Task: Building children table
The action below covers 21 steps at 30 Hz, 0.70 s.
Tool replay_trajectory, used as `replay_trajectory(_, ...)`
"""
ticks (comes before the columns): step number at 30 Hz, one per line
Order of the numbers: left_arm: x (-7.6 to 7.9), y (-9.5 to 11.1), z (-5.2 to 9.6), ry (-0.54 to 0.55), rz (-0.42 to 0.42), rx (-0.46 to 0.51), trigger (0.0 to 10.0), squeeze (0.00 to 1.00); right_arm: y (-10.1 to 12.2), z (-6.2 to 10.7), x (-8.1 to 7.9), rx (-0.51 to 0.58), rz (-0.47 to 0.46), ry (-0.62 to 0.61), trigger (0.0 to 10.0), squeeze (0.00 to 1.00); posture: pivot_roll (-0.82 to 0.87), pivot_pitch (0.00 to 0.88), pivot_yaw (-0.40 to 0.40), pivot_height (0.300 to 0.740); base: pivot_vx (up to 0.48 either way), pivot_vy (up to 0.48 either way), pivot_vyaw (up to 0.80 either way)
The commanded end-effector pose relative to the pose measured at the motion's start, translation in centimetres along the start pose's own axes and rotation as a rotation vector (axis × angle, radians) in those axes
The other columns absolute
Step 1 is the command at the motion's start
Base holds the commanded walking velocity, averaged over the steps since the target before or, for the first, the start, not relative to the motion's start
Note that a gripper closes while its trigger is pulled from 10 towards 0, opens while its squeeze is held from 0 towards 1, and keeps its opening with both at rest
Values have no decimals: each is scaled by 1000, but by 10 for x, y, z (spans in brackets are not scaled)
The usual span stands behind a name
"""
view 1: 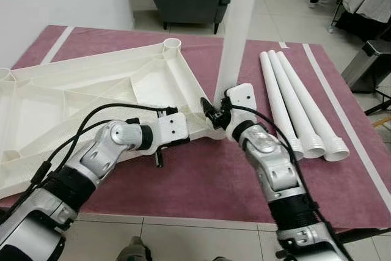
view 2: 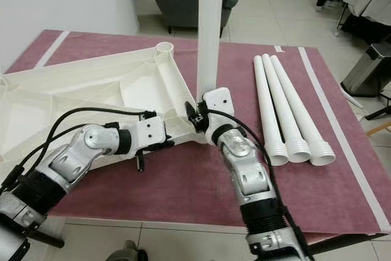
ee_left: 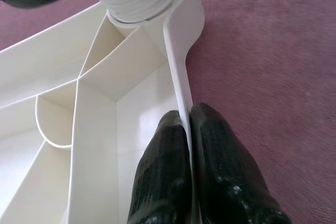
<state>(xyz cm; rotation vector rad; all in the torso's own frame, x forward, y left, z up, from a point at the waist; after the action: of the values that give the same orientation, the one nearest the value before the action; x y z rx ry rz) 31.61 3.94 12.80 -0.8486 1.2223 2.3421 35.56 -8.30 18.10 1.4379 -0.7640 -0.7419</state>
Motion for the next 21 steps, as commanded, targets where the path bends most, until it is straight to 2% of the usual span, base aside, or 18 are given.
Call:
replay_trajectory(1,20,36,7,-202,-186,153,0,0,-9,7,-16,-77,-14,178,10000,0,138,42,11,740,0,0,0)
replay_trajectory(4,25,33,13,-224,-202,151,0,0,-17,13,-16,-128,-20,242,10000,0,144,50,10,740,0,0,0)
replay_trajectory(9,28,33,18,-236,-206,151,0,0,-22,15,-18,-155,-46,282,10000,0,146,52,8,740,0,0,0)
replay_trajectory(10,28,33,19,-233,-204,148,0,0,-23,15,-18,-160,-69,296,1529,0,150,55,6,740,0,0,0)
replay_trajectory(11,28,33,19,-233,-204,148,0,0,-23,15,-18,-160,-69,296,1529,0,150,55,6,740,0,0,0)
replay_trajectory(12,25,33,18,-215,-193,146,0,0,-28,12,-18,-173,-85,278,0,0,153,56,3,740,0,0,0)
replay_trajectory(16,22,34,16,-193,-181,147,0,0,-32,9,-17,-183,-94,249,0,0,153,56,1,740,0,0,0)
replay_trajectory(17,10,40,5,-124,-146,153,0,0,-40,0,-7,-182,-94,78,0,0,152,59,0,740,0,0,0)
replay_trajectory(18,10,40,5,-124,-146,153,0,0,-40,0,-7,-182,-94,78,0,0,152,59,0,740,0,0,0)
replay_trajectory(19,5,42,0,-101,-135,156,0,0,-41,-3,-2,-178,-97,10,0,0,152,59,0,740,0,0,0)
replay_trajectory(20,-2,46,-6,-71,-125,163,0,0,-43,-6,8,-171,-94,-112,0,0,147,60,5,740,0,0,0)
replay_trajectory(21,-2,46,-6,-71,-125,163,0,0,-43,-6,8,-171,-94,-112,0,0,147,60,5,740,0,0,0)
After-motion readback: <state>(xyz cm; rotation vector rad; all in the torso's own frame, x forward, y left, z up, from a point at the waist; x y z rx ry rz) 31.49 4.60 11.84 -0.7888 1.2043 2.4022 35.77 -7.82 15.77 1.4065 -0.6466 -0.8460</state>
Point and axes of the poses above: a point about 5 cm out from each wrist's last joint towards the gripper, its own z axis pointing back from the gripper into the wrist, its own y axis along the axis of the wrist's last joint, x = y × z, the point moved 5 cm from there along -z, pointing out of the wrist towards the gripper, and after that the axes turned 14 degrees about -z, right-handed, at the moved point
